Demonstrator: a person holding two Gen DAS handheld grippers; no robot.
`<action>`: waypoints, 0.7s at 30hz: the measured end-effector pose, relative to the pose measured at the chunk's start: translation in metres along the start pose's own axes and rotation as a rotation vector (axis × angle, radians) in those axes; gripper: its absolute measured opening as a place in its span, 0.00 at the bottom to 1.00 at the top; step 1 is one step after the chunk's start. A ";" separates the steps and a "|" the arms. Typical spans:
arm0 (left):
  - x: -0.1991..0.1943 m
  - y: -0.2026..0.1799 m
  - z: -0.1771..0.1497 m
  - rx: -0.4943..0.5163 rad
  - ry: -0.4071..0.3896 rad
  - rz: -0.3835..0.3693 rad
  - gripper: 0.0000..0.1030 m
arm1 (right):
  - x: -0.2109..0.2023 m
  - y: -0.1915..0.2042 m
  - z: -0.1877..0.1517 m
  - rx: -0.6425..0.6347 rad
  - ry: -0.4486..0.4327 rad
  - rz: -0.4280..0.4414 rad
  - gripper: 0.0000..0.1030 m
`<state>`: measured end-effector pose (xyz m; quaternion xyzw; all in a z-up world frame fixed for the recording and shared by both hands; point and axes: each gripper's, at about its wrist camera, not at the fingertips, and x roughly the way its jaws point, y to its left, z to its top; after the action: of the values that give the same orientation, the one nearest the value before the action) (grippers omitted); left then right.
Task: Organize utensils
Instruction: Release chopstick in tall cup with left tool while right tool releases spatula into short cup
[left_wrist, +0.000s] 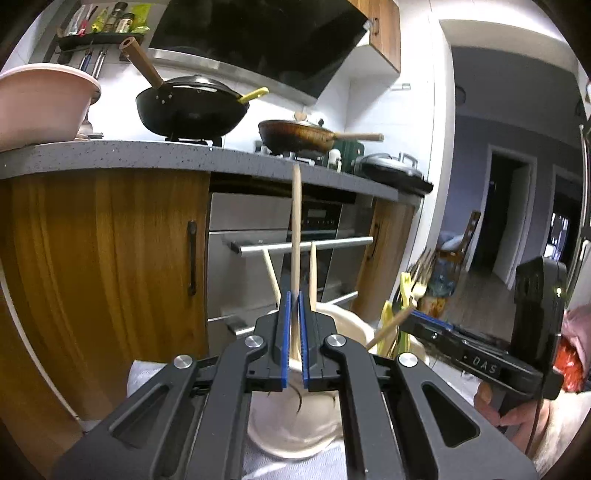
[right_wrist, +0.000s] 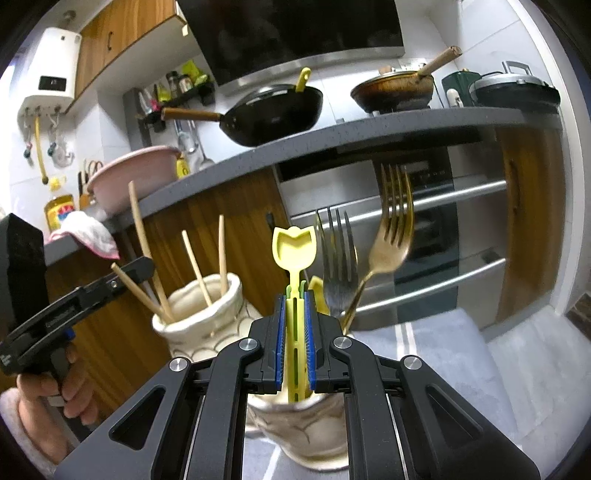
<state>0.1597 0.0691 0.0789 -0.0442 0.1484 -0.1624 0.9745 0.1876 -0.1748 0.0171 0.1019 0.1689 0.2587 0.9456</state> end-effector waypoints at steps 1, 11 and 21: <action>0.000 0.000 -0.001 0.003 0.007 0.008 0.04 | 0.002 0.000 -0.002 0.002 0.019 -0.008 0.10; 0.001 -0.006 -0.006 0.025 0.053 0.040 0.05 | 0.000 -0.002 -0.008 0.015 0.066 -0.036 0.20; -0.018 -0.008 -0.006 0.031 0.048 0.063 0.35 | -0.035 -0.005 0.002 0.023 0.031 -0.066 0.52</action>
<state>0.1392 0.0669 0.0794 -0.0203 0.1705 -0.1349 0.9759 0.1618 -0.1976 0.0269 0.1031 0.1897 0.2270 0.9497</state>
